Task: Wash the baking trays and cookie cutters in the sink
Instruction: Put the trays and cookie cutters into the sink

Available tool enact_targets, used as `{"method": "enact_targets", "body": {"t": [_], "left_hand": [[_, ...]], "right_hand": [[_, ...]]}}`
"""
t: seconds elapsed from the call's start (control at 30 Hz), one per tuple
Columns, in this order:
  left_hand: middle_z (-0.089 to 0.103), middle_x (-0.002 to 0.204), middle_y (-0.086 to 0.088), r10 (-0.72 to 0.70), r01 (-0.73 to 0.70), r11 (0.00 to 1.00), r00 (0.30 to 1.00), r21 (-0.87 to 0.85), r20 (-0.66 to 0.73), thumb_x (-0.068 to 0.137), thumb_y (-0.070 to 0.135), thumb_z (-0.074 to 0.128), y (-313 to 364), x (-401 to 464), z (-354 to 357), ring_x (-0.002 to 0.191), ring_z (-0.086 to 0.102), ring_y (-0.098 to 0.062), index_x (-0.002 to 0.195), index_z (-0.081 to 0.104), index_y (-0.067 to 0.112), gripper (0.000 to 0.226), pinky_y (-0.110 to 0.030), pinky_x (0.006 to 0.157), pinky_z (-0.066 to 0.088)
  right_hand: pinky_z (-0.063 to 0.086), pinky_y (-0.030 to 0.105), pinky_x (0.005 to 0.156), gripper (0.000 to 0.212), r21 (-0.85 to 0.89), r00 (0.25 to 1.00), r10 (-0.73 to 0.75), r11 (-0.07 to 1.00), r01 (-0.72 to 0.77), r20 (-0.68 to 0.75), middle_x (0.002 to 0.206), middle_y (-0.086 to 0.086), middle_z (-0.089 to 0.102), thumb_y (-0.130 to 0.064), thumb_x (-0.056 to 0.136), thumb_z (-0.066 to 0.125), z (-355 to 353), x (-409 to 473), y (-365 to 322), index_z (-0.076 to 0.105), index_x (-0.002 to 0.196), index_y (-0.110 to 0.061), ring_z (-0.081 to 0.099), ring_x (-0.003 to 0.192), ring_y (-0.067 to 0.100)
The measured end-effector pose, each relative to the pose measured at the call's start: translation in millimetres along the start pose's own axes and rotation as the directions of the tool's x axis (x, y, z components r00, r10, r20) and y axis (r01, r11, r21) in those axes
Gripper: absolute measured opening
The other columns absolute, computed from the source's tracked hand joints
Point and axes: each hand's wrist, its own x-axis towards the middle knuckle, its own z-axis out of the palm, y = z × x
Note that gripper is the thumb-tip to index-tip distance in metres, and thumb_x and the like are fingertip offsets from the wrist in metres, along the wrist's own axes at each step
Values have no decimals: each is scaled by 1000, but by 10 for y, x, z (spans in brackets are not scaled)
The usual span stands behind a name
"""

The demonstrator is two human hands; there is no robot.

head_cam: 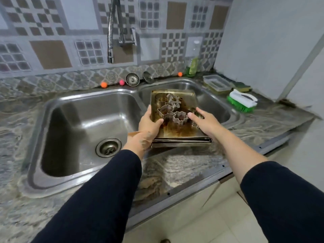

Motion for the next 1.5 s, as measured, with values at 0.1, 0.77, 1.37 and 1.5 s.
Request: {"method": "enact_targets", "body": {"t": [0.1, 0.77, 1.37, 1.5], "left_hand": [[60, 129, 1, 2, -2, 1000, 1000, 19, 2, 89, 11, 62, 41, 465, 224, 119, 54, -17, 145, 36, 26, 64, -33, 108, 38], [62, 123, -5, -375, 399, 916, 886, 36, -274, 91, 6, 59, -405, 1652, 1628, 117, 56, -22, 137, 44, 22, 51, -36, 105, 41], [27, 149, -7, -515, 546, 660, 829, 517, -218, 85, 15, 64, -886, 1883, 1806, 135, 30, -31, 148, 15, 24, 81, -49, 111, 31], [8, 156, -5, -222, 93, 501, 975, 860, 24, 82, 21, 67, -705, 2114, 1786, 142, 8, -32, 148, 14, 30, 85, -52, 113, 21]], "right_hand": [[27, 35, 111, 67, 15, 1000, 22, 1000, -22, 0, 156, 3, 27, -48, 93, 52, -135, 489, 48, 26, 150, -26, 31, 140, 24], [25, 44, 113, 70, -96, 889, 129, 991, -96, 439, 157, 4, 21, -48, 93, 50, -268, 2896, 1103, 18, 151, -29, 24, 143, 27], [16, 48, 115, 75, -454, 854, 194, 890, 54, 482, 160, 3, 2, -51, 94, 45, 81, 3280, 1535, 2, 152, -32, 1, 145, 34], [22, 48, 111, 79, -517, 853, -86, 762, 389, 516, 158, 2, 8, -57, 86, 54, 38, 3230, 1447, 12, 150, -38, 9, 141, 31]]}}
